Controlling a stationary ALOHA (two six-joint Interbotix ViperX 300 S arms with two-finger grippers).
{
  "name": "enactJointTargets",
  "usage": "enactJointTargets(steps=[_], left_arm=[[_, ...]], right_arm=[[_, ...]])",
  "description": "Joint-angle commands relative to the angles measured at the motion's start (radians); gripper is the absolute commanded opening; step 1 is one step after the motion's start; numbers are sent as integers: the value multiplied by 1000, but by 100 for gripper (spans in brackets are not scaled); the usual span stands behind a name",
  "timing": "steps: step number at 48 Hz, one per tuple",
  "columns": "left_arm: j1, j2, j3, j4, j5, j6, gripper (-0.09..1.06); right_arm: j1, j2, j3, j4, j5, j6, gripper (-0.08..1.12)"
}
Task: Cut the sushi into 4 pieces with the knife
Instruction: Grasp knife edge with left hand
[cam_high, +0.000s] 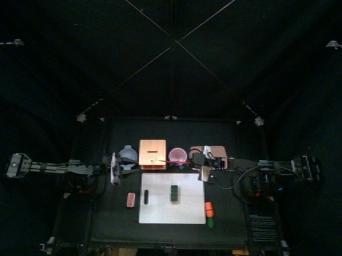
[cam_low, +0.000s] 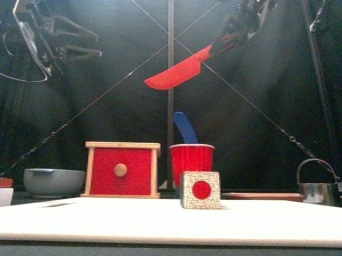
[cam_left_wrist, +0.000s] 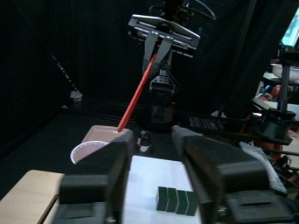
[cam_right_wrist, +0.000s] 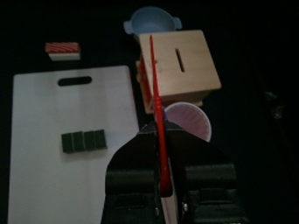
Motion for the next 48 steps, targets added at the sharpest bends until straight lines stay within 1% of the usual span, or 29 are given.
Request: enactJointTargets(steps=[1, 4, 6, 8, 13, 16, 24, 32, 37, 40, 45, 48], left_arm=[[-14, 29, -51, 31, -9, 3, 94], [-21, 61, -72, 61, -9, 3, 96], [-20, 91, -91, 81, -9, 3, 96], [-20, 115, -103, 95, -8, 3, 96], [-20, 178, -138, 115, -9, 3, 96], [-17, 210, -155, 121, -9, 3, 96], [6, 285, -187, 110, -9, 3, 96], [9, 339, -215, 106, -9, 2, 96], [9, 368, -232, 87, -9, 3, 96], [15, 388, -242, 75, -9, 3, 96], [28, 411, -247, 69, -9, 3, 94], [31, 417, -250, 69, -11, 3, 91]], right_arm=[[-3, -51, 97, 0, -193, 18, 10], [-5, -57, 147, 2, -293, 23, 10], [-5, -58, 181, 2, -360, 25, 10], [-5, -58, 204, 2, -411, 25, 10], [-8, -57, 253, 20, -515, 25, 10], [-11, -54, 268, 37, -551, 21, 10], [-11, -54, 298, 49, -601, 21, 10], [-11, -54, 308, 58, -609, 21, 10], [-11, -54, 308, 60, -611, 21, 10], [-11, -54, 308, 60, -611, 21, 10], [-11, -54, 308, 60, -611, 21, 10], [-12, -54, 308, 61, -609, 21, 10]])
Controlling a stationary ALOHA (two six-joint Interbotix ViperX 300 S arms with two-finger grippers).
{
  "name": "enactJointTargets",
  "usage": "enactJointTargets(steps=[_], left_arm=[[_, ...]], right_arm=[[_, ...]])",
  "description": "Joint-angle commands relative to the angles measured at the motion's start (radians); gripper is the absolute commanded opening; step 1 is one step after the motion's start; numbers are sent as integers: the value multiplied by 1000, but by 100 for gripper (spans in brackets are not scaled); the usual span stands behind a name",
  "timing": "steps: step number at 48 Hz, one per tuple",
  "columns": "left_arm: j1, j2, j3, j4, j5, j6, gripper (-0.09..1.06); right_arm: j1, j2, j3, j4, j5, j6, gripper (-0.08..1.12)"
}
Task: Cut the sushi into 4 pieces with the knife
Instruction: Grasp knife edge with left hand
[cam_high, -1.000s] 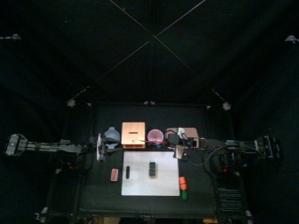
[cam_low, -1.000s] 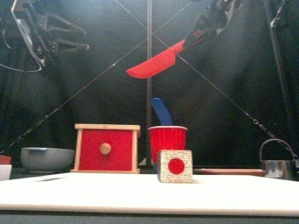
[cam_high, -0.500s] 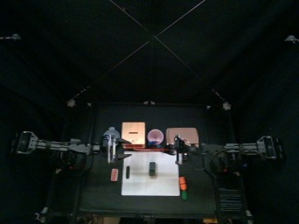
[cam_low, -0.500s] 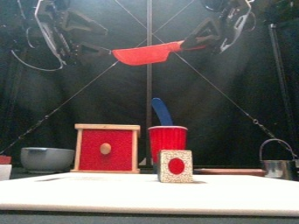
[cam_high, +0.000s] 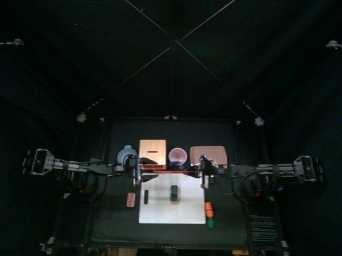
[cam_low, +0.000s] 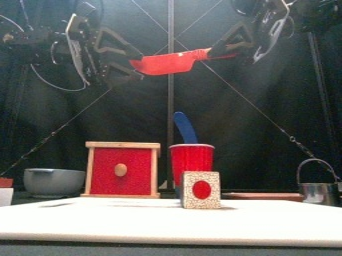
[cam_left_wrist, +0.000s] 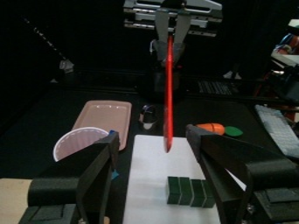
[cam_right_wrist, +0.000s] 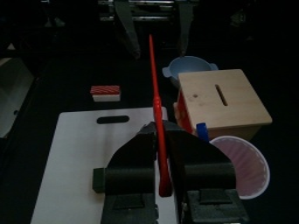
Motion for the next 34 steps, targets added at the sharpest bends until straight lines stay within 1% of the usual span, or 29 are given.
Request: enactJointTargets(steps=[1, 7, 18, 21, 25, 28, 34], left_arm=[[11, 9, -32, -3, -15, 2, 89], [14, 9, -37, -2, -15, 2, 77], [12, 15, -35, 0, -17, 5, 47], [14, 18, -35, 6, -20, 5, 40], [12, 26, -34, 25, -31, 5, 31], [9, 37, -32, 48, -43, 5, 24], [5, 74, -31, 86, -71, 5, 16]], right_arm=[[-5, -14, -11, 3, -9, -2, 10], [-5, -14, -12, 2, -11, -2, 10], [-5, -11, -11, 3, -9, -2, 10], [-6, -6, -8, 6, -11, -2, 10], [-5, 11, 0, 17, -9, -2, 10], [-2, 26, 3, 25, -9, -2, 10], [5, 60, 8, 34, -9, -2, 10]])
